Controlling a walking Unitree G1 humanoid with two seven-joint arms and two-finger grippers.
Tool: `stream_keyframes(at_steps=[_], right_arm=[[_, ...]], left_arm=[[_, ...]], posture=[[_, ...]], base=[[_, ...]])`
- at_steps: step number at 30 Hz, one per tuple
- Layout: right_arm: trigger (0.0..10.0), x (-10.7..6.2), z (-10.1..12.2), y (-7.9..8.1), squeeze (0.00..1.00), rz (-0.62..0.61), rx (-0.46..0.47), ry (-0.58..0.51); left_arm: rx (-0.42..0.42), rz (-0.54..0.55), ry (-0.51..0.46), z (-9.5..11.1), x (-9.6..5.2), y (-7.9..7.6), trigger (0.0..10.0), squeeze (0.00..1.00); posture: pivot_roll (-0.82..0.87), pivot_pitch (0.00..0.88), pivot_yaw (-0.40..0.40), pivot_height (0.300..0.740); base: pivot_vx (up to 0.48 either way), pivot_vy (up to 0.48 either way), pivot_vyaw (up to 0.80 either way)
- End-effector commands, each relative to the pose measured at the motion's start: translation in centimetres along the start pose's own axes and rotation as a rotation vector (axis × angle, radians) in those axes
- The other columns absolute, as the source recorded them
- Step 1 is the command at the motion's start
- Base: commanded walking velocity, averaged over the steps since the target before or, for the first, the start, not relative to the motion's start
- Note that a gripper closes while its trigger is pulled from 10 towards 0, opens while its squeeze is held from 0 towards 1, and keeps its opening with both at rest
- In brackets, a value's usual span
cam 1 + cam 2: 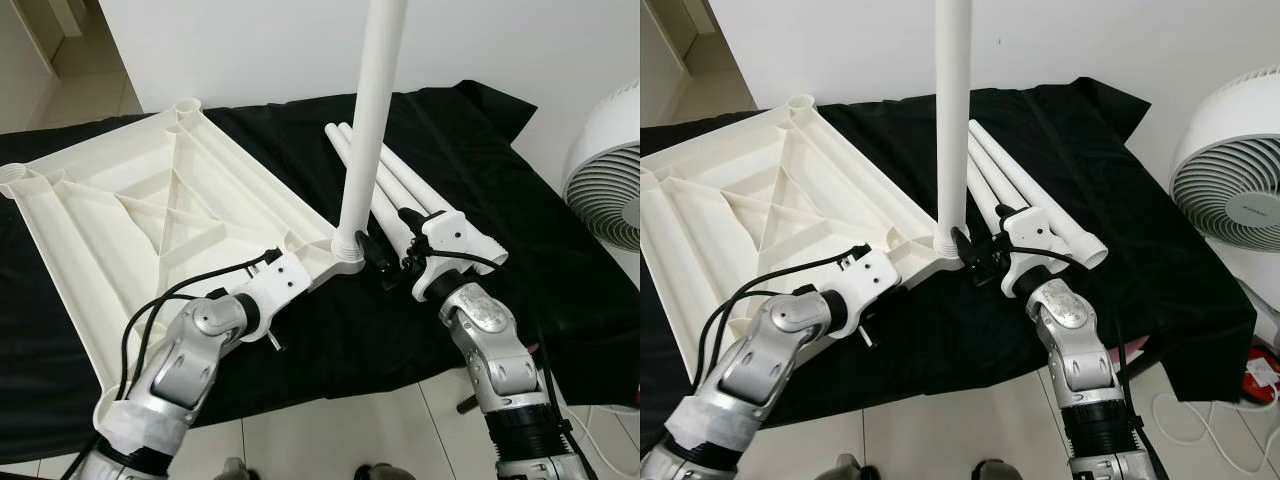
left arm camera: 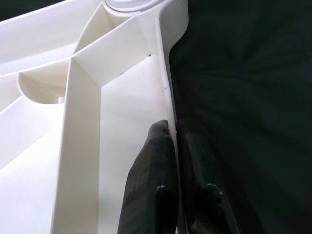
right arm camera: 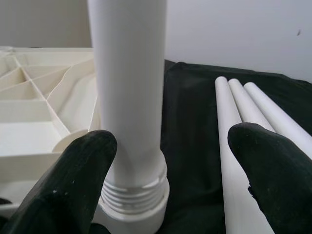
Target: Building children table
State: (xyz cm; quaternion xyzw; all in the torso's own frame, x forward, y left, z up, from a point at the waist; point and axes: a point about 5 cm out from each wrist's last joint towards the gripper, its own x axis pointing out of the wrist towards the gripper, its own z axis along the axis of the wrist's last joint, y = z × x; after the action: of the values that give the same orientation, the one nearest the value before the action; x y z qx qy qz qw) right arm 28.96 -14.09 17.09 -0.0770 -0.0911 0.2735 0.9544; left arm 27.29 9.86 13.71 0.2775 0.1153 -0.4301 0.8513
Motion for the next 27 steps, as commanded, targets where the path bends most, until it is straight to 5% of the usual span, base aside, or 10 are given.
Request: stream_keyframes(at_steps=[1,10,11,15,16,27], right_arm=[[10.0,-0.2,-0.1,0.6,0.0,0.05,0.021,0.011],[10.0,-1.2,-0.4,1.4,0.0,0.185,0.019,0.046],[10.0,-1.2,-0.5,1.2,0.0,0.2,0.014,0.055],[10.0,-1.2,-0.6,1.1,0.0,0.208,0.009,0.063],[10.0,-1.0,-0.7,0.8,0.0,0.204,0.004,0.068],[10.0,0.5,-1.1,-0.5,0.0,0.215,-0.002,0.085]], left_arm=[[0.024,-0.083,0.013,-0.2,-0.1,-0.7,0.0,0.0],[0.028,-0.079,-0.009,0.3,-0.4,-0.7,0.0,0.0],[0.028,-0.074,-0.018,0.6,-0.4,-0.7,10.0,0.0],[0.019,-0.068,-0.029,0.9,-0.3,-0.6,10.0,0.0],[0.001,-0.065,-0.051,1.4,-0.2,-0.5,10.0,1.0],[-0.086,-0.005,-0.188,4.7,0.1,0.0,10.0,1.0]], posture=[[-0.12,0.068,0.055,0.74],[-0.12,0.073,0.062,0.74],[-0.11,0.074,0.063,0.74],[-0.11,0.077,0.06,0.74],[-0.11,0.079,0.055,0.74],[-0.09,0.075,0.034,0.74]], base=[[0.0,0.0,0.0],[0.0,0.0,0.0],[0.0,0.0,0.0],[0.0,0.0,0.0],[0.0,0.0,0.0],[0.0,0.0,0.0]])
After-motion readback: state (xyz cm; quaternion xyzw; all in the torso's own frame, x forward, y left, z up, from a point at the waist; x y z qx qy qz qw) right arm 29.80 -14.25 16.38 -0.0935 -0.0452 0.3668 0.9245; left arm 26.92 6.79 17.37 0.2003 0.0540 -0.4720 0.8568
